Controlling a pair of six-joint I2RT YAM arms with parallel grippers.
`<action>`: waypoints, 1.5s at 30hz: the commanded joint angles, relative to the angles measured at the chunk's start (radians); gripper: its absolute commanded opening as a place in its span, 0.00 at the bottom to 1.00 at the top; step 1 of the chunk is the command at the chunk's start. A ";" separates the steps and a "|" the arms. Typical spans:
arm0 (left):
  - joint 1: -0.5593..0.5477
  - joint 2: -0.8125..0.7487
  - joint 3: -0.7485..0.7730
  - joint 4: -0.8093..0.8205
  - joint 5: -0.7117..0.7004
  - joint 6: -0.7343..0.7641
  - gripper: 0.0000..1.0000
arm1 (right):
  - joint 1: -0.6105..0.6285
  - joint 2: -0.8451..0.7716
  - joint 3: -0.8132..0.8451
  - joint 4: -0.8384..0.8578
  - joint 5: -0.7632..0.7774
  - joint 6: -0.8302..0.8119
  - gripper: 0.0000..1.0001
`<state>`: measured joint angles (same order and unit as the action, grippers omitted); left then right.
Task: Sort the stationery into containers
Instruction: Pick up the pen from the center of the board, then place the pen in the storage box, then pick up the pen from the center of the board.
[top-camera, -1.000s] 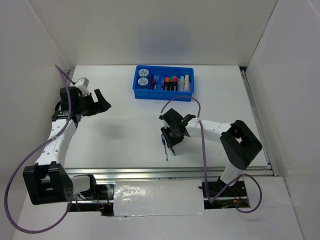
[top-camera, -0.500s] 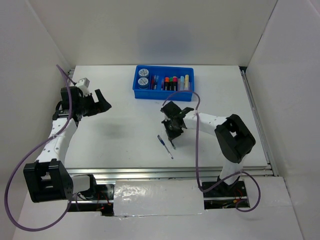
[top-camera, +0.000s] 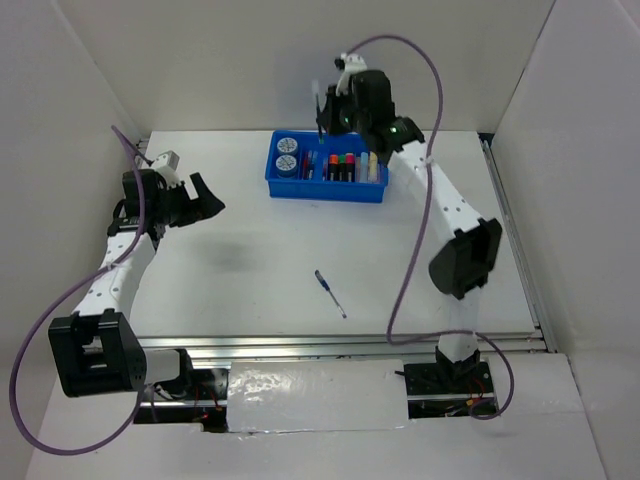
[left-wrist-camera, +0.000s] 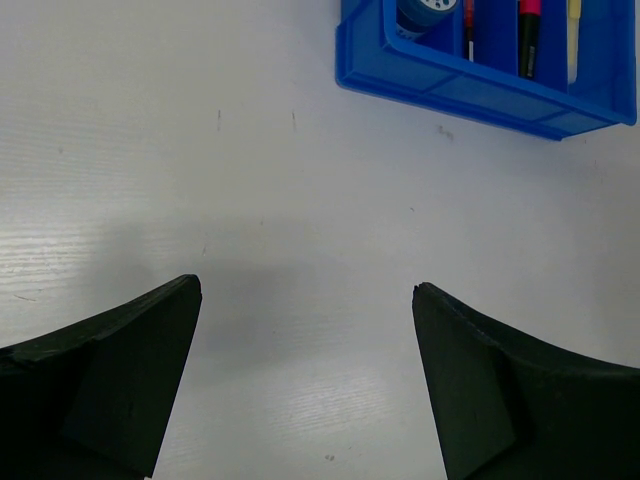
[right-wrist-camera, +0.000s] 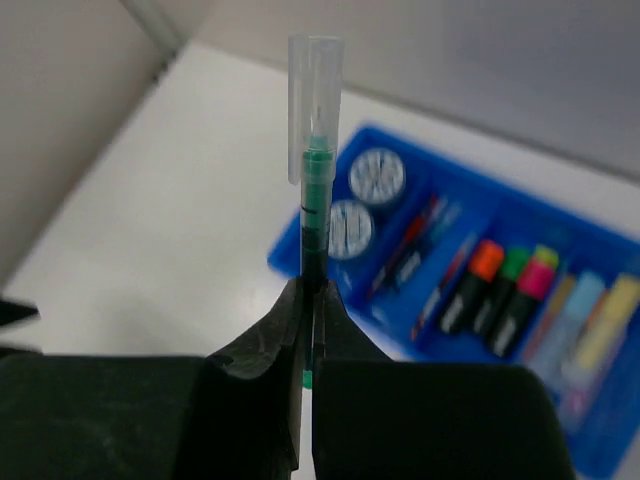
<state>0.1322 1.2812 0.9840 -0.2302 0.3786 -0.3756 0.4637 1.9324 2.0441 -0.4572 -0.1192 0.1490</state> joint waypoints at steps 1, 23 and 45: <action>0.001 0.012 0.021 0.084 0.014 -0.037 0.99 | -0.039 0.262 0.242 0.020 -0.040 0.070 0.00; 0.001 0.061 0.041 0.106 0.002 -0.049 0.99 | -0.054 0.534 0.200 0.218 0.006 0.236 0.27; 0.007 -0.029 0.068 0.029 -0.060 -0.017 0.99 | 0.105 -0.292 -0.734 -0.181 -0.183 -0.013 0.55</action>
<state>0.1333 1.2778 1.0046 -0.1867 0.3378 -0.4042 0.5125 1.6192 1.4776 -0.5407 -0.2707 0.1505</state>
